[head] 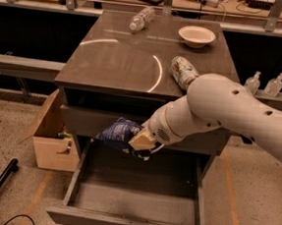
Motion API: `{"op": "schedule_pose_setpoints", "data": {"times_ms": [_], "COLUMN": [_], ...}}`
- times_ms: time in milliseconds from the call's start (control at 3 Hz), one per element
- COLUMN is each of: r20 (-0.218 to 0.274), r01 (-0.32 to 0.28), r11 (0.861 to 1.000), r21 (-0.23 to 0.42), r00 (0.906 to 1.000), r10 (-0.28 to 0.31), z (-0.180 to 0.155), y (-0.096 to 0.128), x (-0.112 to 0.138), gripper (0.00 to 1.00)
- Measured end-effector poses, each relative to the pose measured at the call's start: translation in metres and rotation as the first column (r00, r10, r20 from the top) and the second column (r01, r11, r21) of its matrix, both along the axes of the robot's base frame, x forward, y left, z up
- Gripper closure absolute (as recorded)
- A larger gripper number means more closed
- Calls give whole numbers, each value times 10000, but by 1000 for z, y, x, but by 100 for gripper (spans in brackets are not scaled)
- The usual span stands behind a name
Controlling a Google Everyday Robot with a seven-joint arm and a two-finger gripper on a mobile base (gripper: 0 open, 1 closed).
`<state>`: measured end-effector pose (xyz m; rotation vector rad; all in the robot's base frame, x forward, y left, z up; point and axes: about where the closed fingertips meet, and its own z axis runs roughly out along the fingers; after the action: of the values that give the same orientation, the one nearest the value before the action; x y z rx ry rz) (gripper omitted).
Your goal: Place blue chip bag into middle drawer
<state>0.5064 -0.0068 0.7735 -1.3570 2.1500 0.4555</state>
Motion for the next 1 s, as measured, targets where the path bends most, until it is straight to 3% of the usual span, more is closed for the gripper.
{"op": "schedule_pose_setpoints", "data": {"times_ms": [333,667,1000], "r20": [0,258,482], "r01": [0,143,115], "r11": [10000,9987,9953], "r21": [0,-494,-965], "r00": [10000,9996,9988], "r10": [0,-130,-68], "z": [0,-28,-79], "y": [0,-2,-9], "x": [0,-3,-3], "gripper": [100,100,100]}}
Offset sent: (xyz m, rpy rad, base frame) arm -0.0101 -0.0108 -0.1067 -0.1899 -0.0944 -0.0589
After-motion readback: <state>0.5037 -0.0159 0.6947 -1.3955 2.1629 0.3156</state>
